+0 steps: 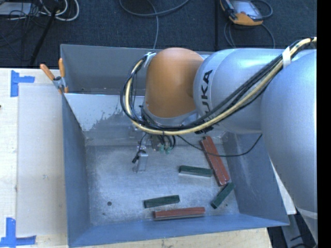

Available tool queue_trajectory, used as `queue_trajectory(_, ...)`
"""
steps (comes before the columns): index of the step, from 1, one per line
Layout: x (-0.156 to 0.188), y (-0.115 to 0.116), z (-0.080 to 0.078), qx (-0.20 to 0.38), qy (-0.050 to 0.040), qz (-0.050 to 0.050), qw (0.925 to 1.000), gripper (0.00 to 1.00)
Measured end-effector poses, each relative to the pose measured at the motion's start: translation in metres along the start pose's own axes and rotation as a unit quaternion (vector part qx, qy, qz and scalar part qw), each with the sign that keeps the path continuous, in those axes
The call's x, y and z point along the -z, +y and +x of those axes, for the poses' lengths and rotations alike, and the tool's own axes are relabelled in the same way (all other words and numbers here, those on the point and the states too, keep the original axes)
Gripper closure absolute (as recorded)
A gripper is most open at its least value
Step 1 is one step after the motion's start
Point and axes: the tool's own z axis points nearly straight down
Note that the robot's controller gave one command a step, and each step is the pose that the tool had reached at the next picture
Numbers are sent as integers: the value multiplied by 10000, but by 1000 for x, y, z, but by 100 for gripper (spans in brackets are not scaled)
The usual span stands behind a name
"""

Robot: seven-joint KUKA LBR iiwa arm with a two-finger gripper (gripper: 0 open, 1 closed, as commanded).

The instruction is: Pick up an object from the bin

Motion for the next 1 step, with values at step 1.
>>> queue_trajectory(1, -48, -41, 63, 917, 32, 10, 9958, 0)
